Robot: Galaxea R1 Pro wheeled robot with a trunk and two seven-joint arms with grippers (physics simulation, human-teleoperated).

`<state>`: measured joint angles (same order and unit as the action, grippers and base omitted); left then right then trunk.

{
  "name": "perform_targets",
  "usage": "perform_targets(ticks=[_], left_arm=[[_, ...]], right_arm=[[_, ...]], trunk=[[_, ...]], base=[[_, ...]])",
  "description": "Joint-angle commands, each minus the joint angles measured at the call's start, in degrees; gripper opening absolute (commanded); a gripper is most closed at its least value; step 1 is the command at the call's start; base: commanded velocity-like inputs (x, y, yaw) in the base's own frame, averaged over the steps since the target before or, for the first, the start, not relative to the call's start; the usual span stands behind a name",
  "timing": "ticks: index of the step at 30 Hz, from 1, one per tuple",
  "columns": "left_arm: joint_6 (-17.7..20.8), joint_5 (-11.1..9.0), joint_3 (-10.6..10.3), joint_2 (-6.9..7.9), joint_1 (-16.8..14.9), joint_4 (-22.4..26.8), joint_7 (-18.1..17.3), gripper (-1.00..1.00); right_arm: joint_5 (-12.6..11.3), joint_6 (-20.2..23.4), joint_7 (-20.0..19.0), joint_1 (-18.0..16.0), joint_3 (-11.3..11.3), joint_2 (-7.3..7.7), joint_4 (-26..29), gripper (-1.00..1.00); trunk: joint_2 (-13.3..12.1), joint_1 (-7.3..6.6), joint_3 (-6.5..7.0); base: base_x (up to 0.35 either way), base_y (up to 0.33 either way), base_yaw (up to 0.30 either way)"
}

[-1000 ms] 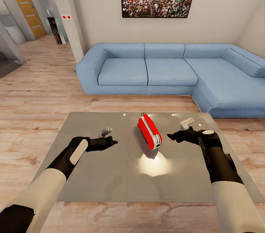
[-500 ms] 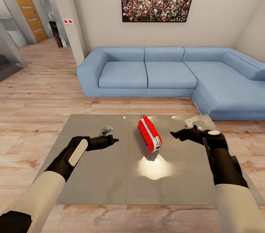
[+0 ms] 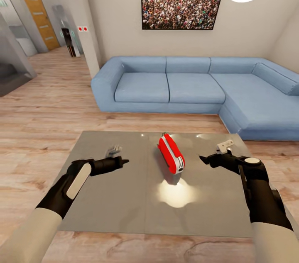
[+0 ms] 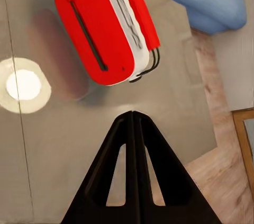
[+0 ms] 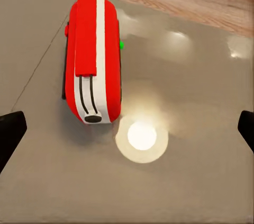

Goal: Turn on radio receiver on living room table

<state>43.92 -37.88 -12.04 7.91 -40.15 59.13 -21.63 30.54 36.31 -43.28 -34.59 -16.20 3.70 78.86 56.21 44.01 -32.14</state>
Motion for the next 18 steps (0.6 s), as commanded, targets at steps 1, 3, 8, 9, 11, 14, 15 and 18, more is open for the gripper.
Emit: perform_targets(ticks=[1,3,8,9,11,14,15,18], left_arm=[[-0.1,0.0,0.0,0.25,1.0,0.8,0.0,-1.00],[-0.1,0.1,0.0,0.60,2.8,2.3,0.0,-1.00],[-0.3,0.5,0.0,1.71,8.3,6.8,0.1,-1.00],[-0.5,0.8,0.0,1.92,9.6,7.6,0.1,-1.00],[-1.2,1.4,0.0,2.09,11.7,8.3,0.2,-1.00],[-2.9,2.8,0.0,2.20,14.3,8.7,0.2,-1.00],[-3.8,3.7,0.0,2.23,15.6,8.7,0.2,-1.00],[-5.6,5.4,0.0,2.26,18.1,8.6,0.1,-1.00]], right_arm=[[0.0,0.0,0.0,0.6,-0.4,0.25,0.1,1.00],[0.0,-0.1,0.0,1.4,-0.8,0.69,0.2,1.00],[0.0,-0.5,0.1,4.5,-2.4,1.42,0.6,1.00],[0.0,-0.5,0.1,5.5,-3.3,1.48,0.7,1.00],[0.0,-0.6,0.1,7.1,-4.8,1.54,0.9,1.00],[0.0,-0.9,0.2,9.0,-6.8,1.61,1.0,1.00],[0.0,-1.2,0.2,10.0,-7.8,1.63,1.0,1.00],[0.2,-2.2,0.2,12.0,-9.9,1.63,1.0,1.00]], trunk=[[0.0,0.00,0.10],[0.0,0.00,0.28],[0.0,0.00,0.73],[0.0,0.00,0.82],[0.0,0.00,1.00],[0.0,0.00,1.27],[0.0,0.00,1.36],[0.0,0.00,1.63]], base=[[0.000,0.000,0.114],[0.000,0.000,0.118],[0.000,0.000,0.122],[0.000,0.000,0.123],[0.000,0.000,0.123],[0.000,0.000,0.124],[0.000,0.000,0.124],[0.000,0.000,0.124]])
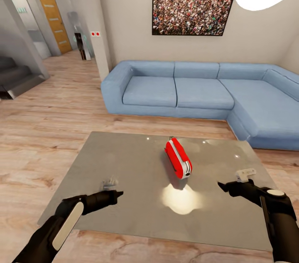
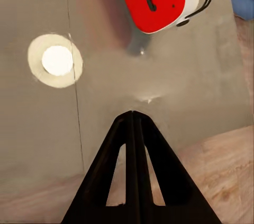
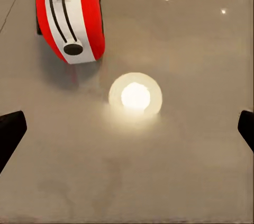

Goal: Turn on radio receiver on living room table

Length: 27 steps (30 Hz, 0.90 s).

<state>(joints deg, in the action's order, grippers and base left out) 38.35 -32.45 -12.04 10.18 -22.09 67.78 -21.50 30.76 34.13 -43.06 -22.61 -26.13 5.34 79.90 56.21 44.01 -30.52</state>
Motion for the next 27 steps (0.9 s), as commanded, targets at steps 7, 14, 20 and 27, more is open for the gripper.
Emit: perform_targets(ticks=[7,14,20,27], left_arm=[[-2.9,2.0,0.0,0.02,5.5,-1.7,0.1,-1.00],[-10.0,4.7,-3.0,-0.20,8.6,-10.5,0.1,-1.00],[-23.3,5.6,-7.9,-0.60,9.1,-26.2,-0.2,-1.00],[-29.2,6.0,-8.7,-2.87,9.1,-39.6,-0.3,-1.00]], right_arm=[[2.2,-3.0,0.0,5.9,-5.9,-0.32,-0.3,1.00],[2.8,-8.4,0.1,13.4,-11.8,-0.79,-1.3,1.00],[3.1,-15.3,0.3,20.0,-19.1,-2.08,-4.4,1.00],[8.0,-21.7,2.0,21.2,-27.0,-2.61,-19.0,1.00]], trunk=[[0.0,0.00,0.64],[0.0,0.00,1.27],[0.0,0.00,1.80],[0.0,0.00,2.42]], base=[[0.000,0.000,0.127],[0.000,0.000,0.140],[0.000,0.000,0.146],[0.000,0.000,0.146]])
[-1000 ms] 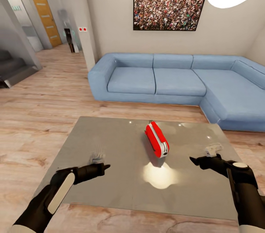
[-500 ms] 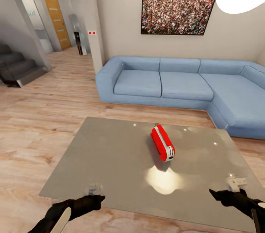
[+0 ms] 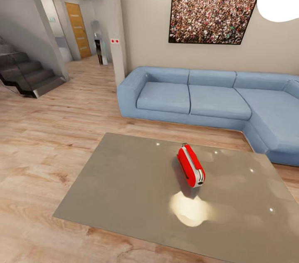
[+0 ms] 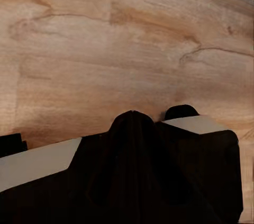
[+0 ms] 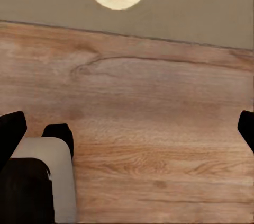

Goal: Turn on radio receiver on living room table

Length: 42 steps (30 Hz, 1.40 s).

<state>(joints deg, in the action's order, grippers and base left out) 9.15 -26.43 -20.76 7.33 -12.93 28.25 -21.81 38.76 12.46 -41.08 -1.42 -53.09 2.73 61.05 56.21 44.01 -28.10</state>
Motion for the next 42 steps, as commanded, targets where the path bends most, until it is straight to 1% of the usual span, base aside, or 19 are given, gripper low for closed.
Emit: perform_targets(ticks=[1,3,4,5,6,10,11,12,13,15,18,19,25,27,30,32,34,41,42], left_arm=[[-0.8,0.1,0.0,-0.78,0.0,-2.4,0.0,-1.00],[-2.6,0.4,-0.1,-1.90,0.0,-5.8,0.1,-1.00],[-5.7,1.5,-0.1,-3.30,0.0,-11.2,0.3,-1.00],[-6.1,1.8,-0.1,-3.51,0.0,-12.2,0.4,-1.00],[-6.7,2.4,-0.1,-3.94,0.0,-13.9,0.6,-1.00],[-7.7,3.8,-0.1,-5.33,0.0,-17.7,2.0,-1.00],[-7.8,4.0,-0.1,-5.73,0.0,-18.8,3.0,-1.00],[-8.0,4.3,-0.1,-6.55,0.0,-20.8,6.2,-1.00],[-8.0,4.3,0.0,-7.03,0.0,-21.7,8.1,-1.00],[-8.1,4.3,0.0,-7.67,0.0,-23.0,10.4,-1.00],[-8.1,4.2,0.0,-8.13,0.0,-24.5,12.3,-1.00],[-8.2,3.9,0.1,-8.46,0.0,-26.2,13.2,-1.00],[-8.0,3.7,0.3,-8.63,0.0,-27.5,13.7,-1.00],[-8.0,3.7,0.3,-8.61,0.0,-27.6,13.9,-1.00],[-7.9,3.6,0.4,-8.57,0.0,-27.6,14.2,-1.00],[-7.9,3.4,0.4,-8.53,0.0,-27.6,14.2,-1.00],[-7.9,3.2,0.4,-8.50,0.0,-27.6,14.2,-1.00],[-8.0,1.0,0.4,-8.47,0.0,-27.8,14.3,-1.00],[-8.0,0.9,0.4,-8.47,0.0,-27.9,14.3,-1.00]], right_arm=[[1.3,-1.6,0.8,0.0,-1.5,0.00,-3.4,1.00],[3.1,-4.4,2.5,0.1,-3.6,0.07,-8.6,1.00],[5.9,-9.3,7.0,0.1,-5.9,0.40,-18.4,1.00],[6.5,-10.1,8.2,0.1,-6.2,0.48,-20.5,1.00],[7.6,-11.7,11.0,0.1,-6.5,0.59,-24.7,1.00],[10.5,-15.5,19.6,0.1,-6.9,0.87,-35.4,1.00],[11.4,-16.5,22.1,0.1,-6.9,0.99,-38.4,1.00],[13.4,-17.8,26.0,0.1,-6.9,1.16,-43.9,1.00],[14.5,-18.1,27.2,0.1,-6.9,1.23,-46.2,1.00],[16.0,-18.5,28.3,0.1,-6.8,1.28,-48.4,1.00],[17.5,-18.8,29.0,0.1,-6.8,1.25,-49.9,1.00],[18.5,-19.0,29.4,0.1,-6.7,1.07,-51.3,1.00],[19.2,-18.4,30.3,0.1,-6.4,0.86,-53.5,1.00],[21.3,-17.3,31.0,0.1,-4.7,0.54,-53.7,1.00],[23.0,-16.5,32.2,0.1,-2.9,0.22,-53.8,1.00],[23.1,-16.5,32.5,0.1,-2.7,-0.07,-53.8,1.00],[23.1,-16.4,32.7,0.1,-2.6,-0.72,-53.8,1.00],[23.1,-16.3,34.8,0.1,-2.6,-5.13,-53.8,1.00],[23.1,-16.3,34.9,0.1,-2.6,-5.44,-53.8,1.00]], trunk=[[0.0,0.00,0.09],[0.0,0.00,0.18],[0.0,0.00,0.19],[0.0,0.00,0.20],[0.0,0.00,0.21],[0.0,0.00,0.22],[0.0,0.00,0.22],[0.0,0.00,0.22],[0.0,0.00,0.22],[0.0,0.00,0.22],[0.0,0.00,0.22],[0.0,0.00,0.22],[0.0,0.00,0.22],[0.0,0.00,0.22],[0.0,0.00,0.22],[0.0,0.00,0.22],[0.0,0.00,0.22],[0.0,0.00,0.22],[0.0,0.00,0.22]], base=[[0.000,0.000,0.118],[0.000,0.000,0.072],[0.000,0.000,0.021],[0.000,0.000,0.017],[0.000,0.000,0.011],[0.000,0.000,0.005],[0.000,0.000,0.002],[0.000,0.000,0.000],[0.000,0.000,0.000],[0.000,0.000,0.000],[0.000,0.000,0.000],[0.000,0.000,0.000],[0.000,0.000,0.000],[0.000,0.000,0.000],[0.000,0.000,0.000],[0.000,0.000,0.000],[0.000,0.000,0.000],[0.000,0.000,0.000],[0.000,0.000,0.000]])
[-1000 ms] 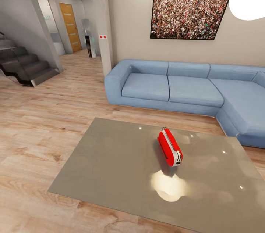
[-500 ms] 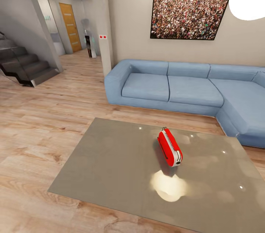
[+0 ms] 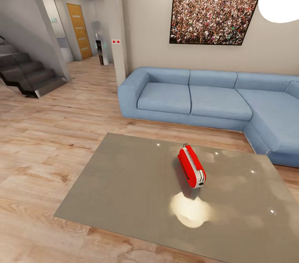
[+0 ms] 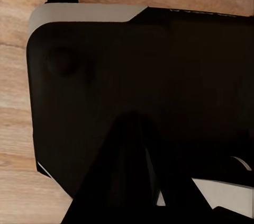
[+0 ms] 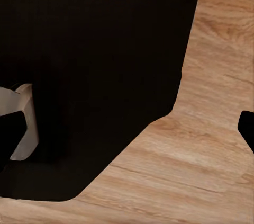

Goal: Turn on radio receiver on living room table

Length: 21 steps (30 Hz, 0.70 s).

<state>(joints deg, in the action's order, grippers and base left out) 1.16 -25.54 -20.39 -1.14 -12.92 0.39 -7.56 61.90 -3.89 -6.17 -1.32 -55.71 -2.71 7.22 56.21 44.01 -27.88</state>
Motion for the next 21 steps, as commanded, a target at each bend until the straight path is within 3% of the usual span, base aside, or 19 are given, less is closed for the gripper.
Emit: perform_targets(ticks=[1,6,8,12,21], left_arm=[[0.0,-0.1,0.0,0.00,0.0,0.0,0.0,-1.00],[-0.4,-0.3,0.0,0.00,0.1,0.0,0.0,-1.00],[-2.8,-0.4,0.0,0.00,0.1,0.0,-0.1,-1.00],[-3.7,-0.4,0.0,0.00,0.1,0.1,-0.2,-1.00],[-4.3,0.5,-0.2,0.55,0.1,0.6,-0.3,-1.00]], right_arm=[[0.0,0.0,0.3,0.0,0.0,-0.49,0.0,1.00],[0.1,-0.9,1.1,0.0,0.0,-1.22,0.0,1.00],[0.2,-2.5,1.2,0.0,-0.1,-1.31,0.0,1.00],[0.3,-3.0,1.2,0.0,-0.1,-1.33,0.1,1.00],[0.3,-2.8,1.2,0.0,0.2,-0.47,0.1,1.00]], trunk=[[0.0,0.00,0.00],[0.0,0.00,0.00],[0.0,0.00,0.00],[0.0,0.00,0.00],[0.0,0.00,0.00]], base=[[0.000,0.000,0.000],[0.000,0.000,0.000],[0.000,0.000,0.000],[0.000,0.000,0.000],[0.000,0.000,0.000]])
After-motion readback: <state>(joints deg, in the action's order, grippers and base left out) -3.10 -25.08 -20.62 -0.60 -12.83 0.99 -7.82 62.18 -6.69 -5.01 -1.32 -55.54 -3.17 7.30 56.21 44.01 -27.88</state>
